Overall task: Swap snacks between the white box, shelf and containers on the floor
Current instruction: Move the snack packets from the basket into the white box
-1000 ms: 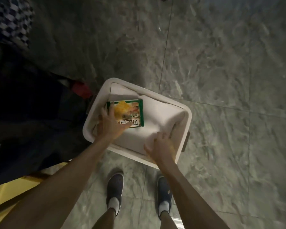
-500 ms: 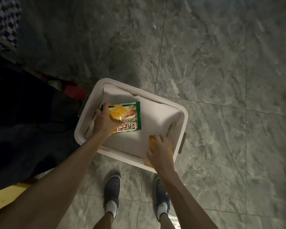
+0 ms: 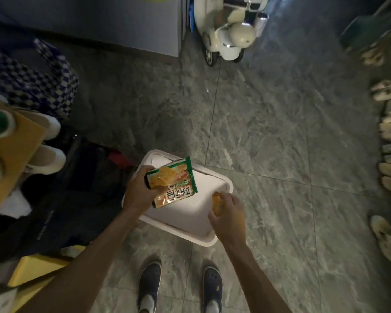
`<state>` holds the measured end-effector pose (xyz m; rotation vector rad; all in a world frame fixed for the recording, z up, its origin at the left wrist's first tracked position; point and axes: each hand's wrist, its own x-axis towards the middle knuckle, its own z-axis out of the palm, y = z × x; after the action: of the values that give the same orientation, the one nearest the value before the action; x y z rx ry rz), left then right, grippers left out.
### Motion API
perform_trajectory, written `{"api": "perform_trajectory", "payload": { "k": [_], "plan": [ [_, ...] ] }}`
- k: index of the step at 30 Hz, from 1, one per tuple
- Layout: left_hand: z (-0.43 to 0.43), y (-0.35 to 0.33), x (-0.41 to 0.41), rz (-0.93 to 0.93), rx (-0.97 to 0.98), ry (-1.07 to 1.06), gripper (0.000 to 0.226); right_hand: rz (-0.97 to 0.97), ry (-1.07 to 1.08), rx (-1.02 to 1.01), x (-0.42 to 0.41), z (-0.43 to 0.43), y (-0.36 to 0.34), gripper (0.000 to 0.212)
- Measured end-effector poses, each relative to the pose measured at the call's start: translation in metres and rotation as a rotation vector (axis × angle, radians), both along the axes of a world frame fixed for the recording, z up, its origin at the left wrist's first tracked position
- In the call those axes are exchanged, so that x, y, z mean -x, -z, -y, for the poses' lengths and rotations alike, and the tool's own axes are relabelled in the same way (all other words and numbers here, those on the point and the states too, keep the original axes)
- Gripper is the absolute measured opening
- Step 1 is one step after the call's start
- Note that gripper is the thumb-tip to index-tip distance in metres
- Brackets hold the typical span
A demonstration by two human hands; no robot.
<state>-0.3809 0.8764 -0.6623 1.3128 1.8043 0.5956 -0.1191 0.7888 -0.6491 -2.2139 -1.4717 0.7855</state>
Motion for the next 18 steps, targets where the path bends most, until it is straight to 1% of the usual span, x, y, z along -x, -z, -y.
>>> {"api": "perform_trajectory", "payload": {
  "k": [3,6,9,11,13,16,18],
  "plan": [
    [0.021,-0.073,0.008,0.007,-0.052,-0.004,0.069,0.012,-0.020,-0.032,-0.009,-0.006,-0.065,0.062],
    [0.041,-0.147,0.023,0.016,-0.135,-0.029,0.069,0.001,-0.092,-0.135,-0.012,-0.019,-0.137,0.059],
    [0.074,-0.209,0.041,0.024,-0.234,-0.092,0.070,-0.008,-0.162,-0.217,-0.004,-0.027,-0.205,0.056],
    [0.099,-0.248,0.055,0.035,-0.306,-0.156,0.065,-0.018,-0.206,-0.267,0.010,-0.028,-0.244,0.052],
    [0.126,-0.280,0.070,0.013,-0.353,-0.211,0.065,-0.031,-0.269,-0.307,0.026,-0.029,-0.274,0.049],
    [0.165,-0.309,0.103,-0.028,-0.410,-0.338,0.071,-0.093,-0.392,-0.373,0.060,-0.027,-0.303,0.044],
    [0.194,-0.321,0.128,-0.040,-0.440,-0.439,0.067,-0.125,-0.499,-0.407,0.094,-0.023,-0.318,0.041]
  ]
}}
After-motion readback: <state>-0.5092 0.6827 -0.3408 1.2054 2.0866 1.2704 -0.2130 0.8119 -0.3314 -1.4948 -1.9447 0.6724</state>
